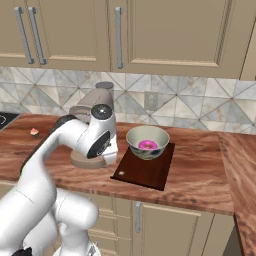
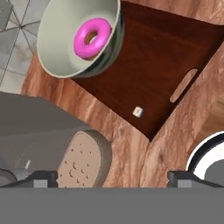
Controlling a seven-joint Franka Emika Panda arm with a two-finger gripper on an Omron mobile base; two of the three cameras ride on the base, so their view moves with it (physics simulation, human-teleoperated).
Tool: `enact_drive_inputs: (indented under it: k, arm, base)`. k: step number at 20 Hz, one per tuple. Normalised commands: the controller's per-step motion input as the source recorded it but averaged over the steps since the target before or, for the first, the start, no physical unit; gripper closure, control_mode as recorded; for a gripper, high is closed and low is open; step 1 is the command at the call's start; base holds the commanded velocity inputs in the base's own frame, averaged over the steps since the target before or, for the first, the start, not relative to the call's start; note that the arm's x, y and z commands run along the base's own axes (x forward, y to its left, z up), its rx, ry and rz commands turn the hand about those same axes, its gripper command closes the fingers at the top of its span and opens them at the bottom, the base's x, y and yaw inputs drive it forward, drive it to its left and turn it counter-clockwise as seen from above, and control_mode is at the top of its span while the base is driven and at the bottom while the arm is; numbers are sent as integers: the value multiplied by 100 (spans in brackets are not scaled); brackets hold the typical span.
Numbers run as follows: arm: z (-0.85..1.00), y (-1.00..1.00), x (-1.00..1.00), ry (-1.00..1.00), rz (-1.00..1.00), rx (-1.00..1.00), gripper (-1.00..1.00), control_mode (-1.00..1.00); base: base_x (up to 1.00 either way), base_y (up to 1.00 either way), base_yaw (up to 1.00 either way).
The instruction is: Place the bowl with donut and the cupcake onto the tray.
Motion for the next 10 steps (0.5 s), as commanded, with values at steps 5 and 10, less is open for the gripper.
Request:
enact_drive_inputs:
  k: [5, 10]
  arm:
    - [23, 69, -38, 0, 21, -6, -100, -100]
    - [26, 76, -36, 0, 19, -7, -100, -100]
  base:
    - [0, 0, 0]
    - [0, 0, 0]
